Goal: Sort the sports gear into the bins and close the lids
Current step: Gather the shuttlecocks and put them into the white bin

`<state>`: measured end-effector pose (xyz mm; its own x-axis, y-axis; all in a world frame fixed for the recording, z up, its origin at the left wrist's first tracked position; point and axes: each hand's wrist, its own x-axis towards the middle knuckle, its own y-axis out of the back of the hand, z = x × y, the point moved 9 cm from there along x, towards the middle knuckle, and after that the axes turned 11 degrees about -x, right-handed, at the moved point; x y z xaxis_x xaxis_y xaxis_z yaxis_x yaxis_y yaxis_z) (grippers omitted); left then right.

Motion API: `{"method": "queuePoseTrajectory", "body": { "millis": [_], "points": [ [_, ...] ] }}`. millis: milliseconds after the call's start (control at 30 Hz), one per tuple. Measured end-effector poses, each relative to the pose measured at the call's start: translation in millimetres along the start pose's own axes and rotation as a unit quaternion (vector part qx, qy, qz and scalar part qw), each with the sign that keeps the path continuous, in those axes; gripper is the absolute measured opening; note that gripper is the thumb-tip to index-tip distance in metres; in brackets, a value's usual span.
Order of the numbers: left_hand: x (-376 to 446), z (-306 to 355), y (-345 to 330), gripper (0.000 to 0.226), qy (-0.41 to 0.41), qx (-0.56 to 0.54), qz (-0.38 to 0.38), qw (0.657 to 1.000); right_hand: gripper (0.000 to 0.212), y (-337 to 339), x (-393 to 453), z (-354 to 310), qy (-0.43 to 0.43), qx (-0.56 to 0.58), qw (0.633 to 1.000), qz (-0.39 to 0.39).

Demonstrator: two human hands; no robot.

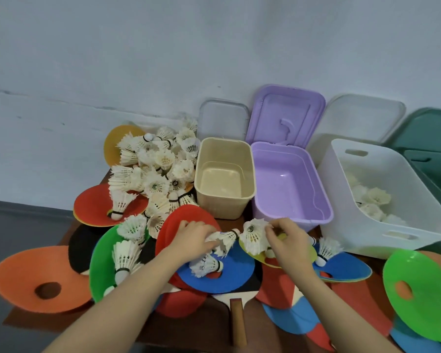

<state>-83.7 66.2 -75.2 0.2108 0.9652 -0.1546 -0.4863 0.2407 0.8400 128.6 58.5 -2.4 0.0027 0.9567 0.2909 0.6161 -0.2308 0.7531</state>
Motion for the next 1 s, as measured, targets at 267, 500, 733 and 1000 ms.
{"method": "queuePoseTrajectory", "body": {
  "millis": [267,500,733,1000],
  "points": [
    [-18.9,5.1,31.4,0.038,-0.02,-0.119,0.179,0.976,0.014,9.4,-0.4,4.8,0.021,0.028,0.999,0.001],
    [-14.4,80.9,83.1,0.039,-0.169,-0.085,0.321,0.928,0.01,52.0,23.2,8.0,0.046,0.063,0.997,0.03],
    [34.5,175.6,91.5,0.032,-0.251,-0.121,0.364,0.889,0.015,130.8,59.8,54.6,0.056,0.041,0.992,0.106],
    [104.6,306.2,59.7,0.031,-0.309,-0.117,0.339,0.881,0.008,214.5,103.3,149.4,0.007,-0.01,0.987,0.163]
  ]
}}
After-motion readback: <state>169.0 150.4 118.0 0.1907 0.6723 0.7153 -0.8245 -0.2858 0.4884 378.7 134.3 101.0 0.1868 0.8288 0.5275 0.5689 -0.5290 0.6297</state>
